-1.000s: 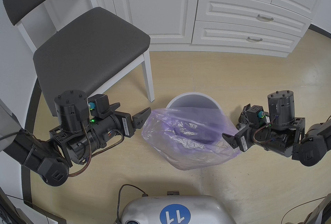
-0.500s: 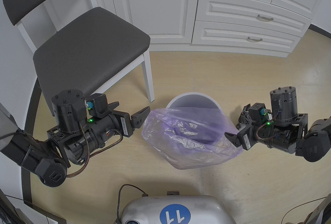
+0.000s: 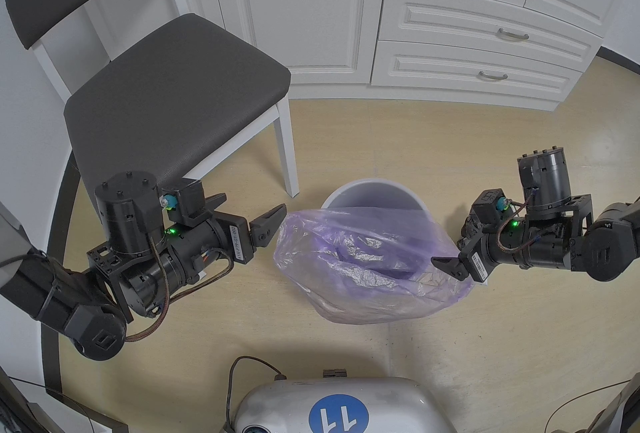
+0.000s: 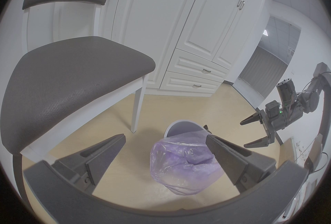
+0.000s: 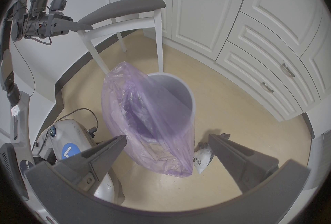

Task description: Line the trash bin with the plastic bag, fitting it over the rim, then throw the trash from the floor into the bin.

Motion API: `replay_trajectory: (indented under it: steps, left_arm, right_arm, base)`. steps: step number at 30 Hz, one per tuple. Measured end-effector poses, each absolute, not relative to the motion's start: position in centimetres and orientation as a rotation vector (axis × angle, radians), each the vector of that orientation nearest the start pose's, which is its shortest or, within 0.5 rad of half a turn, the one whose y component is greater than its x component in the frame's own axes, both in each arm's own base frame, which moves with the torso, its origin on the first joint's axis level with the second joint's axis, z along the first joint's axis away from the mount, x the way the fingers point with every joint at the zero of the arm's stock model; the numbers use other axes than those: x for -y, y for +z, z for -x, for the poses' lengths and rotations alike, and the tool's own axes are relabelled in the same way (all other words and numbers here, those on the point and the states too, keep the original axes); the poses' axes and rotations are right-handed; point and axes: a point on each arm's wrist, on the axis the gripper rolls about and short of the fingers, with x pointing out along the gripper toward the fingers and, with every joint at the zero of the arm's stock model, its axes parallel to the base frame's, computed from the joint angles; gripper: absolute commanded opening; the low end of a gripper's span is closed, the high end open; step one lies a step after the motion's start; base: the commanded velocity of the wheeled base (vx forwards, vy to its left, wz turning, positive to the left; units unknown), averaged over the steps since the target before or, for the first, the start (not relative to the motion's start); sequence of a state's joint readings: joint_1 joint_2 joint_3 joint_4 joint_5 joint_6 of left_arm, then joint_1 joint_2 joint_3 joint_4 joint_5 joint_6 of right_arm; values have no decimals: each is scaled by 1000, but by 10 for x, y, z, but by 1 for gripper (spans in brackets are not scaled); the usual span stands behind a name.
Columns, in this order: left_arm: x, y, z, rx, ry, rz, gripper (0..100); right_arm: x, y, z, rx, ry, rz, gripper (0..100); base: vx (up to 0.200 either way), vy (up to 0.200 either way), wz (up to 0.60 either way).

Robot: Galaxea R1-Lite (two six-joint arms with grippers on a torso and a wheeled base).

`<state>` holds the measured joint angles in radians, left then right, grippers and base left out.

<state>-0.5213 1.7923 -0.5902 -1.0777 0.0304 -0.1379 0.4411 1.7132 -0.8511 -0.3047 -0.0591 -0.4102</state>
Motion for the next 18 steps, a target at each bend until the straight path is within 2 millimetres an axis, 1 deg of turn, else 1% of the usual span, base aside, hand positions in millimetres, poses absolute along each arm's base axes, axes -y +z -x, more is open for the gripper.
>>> replay_trajectory:
  steps: [13, 18]
  left_arm:
    - [147, 143, -266, -154, -470, 101, 100]
    - [145, 143, -268, -154, -462, 102, 100]
  right_arm:
    - [-131, 138, -288, -523, 488, 541, 100]
    - [-136, 128, -298, -534, 500, 538, 100]
  base:
    - [0, 0, 0]
    - [0, 0, 0]
